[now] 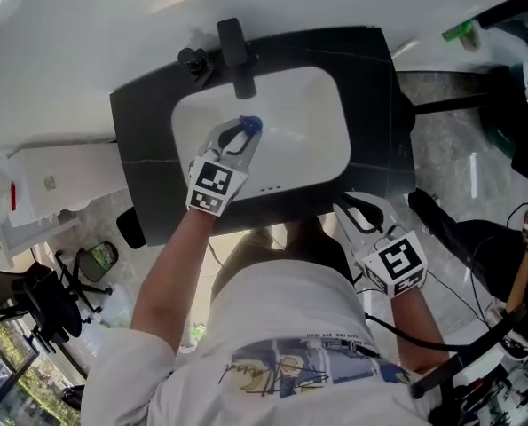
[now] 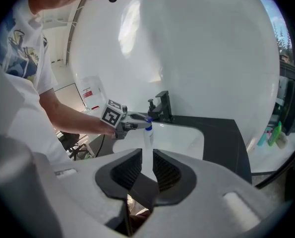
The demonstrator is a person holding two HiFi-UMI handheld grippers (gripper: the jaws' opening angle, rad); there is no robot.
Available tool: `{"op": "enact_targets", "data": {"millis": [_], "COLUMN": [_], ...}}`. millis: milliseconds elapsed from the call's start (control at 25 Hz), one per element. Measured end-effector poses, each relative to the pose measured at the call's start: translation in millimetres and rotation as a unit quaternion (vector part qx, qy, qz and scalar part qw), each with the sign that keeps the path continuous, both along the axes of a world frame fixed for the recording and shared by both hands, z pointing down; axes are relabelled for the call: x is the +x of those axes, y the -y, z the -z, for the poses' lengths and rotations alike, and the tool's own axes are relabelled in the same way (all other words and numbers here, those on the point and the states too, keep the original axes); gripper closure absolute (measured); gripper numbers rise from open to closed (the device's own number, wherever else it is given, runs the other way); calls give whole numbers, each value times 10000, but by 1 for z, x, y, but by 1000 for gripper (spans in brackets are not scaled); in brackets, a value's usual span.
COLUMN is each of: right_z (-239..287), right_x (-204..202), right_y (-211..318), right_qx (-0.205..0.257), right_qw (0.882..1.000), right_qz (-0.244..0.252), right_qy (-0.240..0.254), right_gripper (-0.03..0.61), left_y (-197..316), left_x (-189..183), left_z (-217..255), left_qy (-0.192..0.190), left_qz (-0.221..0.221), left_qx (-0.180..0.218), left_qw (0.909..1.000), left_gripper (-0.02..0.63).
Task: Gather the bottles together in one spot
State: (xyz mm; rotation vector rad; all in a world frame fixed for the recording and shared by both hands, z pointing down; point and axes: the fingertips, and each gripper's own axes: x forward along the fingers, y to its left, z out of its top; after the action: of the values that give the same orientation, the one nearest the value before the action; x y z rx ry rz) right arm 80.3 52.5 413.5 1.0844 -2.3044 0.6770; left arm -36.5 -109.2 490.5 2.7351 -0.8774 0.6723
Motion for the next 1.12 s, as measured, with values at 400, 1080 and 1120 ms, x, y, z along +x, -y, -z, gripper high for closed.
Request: {"op": "enact_targets", "data": {"millis": [400, 1080, 1120], "right_z": [14, 11, 10], "right_x": [-39, -50, -47], "right_y": [16, 35, 35], "right_qx": [134, 15, -17], "right_qw": [9984, 9966, 9965], "right_qz": [550, 748, 738], "right_qy": [-54, -347, -385], "right_gripper": [509, 509, 509], "left_y": [34, 144, 149], "left_x": [-99, -182, -184], "left_z": [61, 86, 84], "left_qy": [-471, -950, -945], "left_qz": [1105, 2034, 2078], "left_qx": [248, 763, 772], "left_qw": [9924, 9715, 9705], "left_gripper": [538, 541, 541]}}
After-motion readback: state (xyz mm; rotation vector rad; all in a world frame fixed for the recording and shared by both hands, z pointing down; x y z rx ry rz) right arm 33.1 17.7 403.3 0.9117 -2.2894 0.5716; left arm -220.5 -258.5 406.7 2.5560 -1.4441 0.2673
